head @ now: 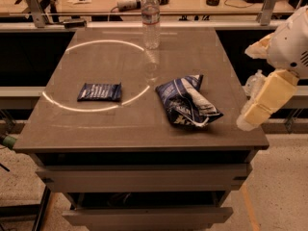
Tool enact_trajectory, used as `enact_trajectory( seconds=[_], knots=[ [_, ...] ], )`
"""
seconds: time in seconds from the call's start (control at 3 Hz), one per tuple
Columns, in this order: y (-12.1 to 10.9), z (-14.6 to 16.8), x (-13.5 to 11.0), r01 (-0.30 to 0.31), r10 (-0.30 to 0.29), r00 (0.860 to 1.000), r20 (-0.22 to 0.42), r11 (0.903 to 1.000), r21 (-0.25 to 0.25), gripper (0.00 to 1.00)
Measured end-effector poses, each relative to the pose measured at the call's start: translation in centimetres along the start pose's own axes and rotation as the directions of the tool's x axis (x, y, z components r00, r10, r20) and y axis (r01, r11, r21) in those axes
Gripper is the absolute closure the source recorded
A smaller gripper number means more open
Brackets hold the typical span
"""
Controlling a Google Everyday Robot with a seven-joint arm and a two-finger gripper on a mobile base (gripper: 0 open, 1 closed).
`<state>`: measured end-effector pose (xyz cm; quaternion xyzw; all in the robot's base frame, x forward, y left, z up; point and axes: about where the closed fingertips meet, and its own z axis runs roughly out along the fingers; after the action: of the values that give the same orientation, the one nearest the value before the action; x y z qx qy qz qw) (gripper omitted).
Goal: Pick blue chip bag
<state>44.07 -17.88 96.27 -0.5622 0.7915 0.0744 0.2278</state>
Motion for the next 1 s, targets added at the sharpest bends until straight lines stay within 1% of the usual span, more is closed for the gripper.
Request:
enact_trajectory(
  seconds=[0.33,0.67,1.0],
  knots=[
    [-0.3,1.4,-1.8,-0.066,0.064,0.994,0.085,0.9976,0.02,0.0],
    [-1.6,2.7,-3.3,-0.149,0.137,0.983,0.124,0.985,0.088,0.0],
    [-3.0,4.6,-3.9,-0.25,0.239,0.964,0.12,0.9641,0.089,0.0]
  ],
)
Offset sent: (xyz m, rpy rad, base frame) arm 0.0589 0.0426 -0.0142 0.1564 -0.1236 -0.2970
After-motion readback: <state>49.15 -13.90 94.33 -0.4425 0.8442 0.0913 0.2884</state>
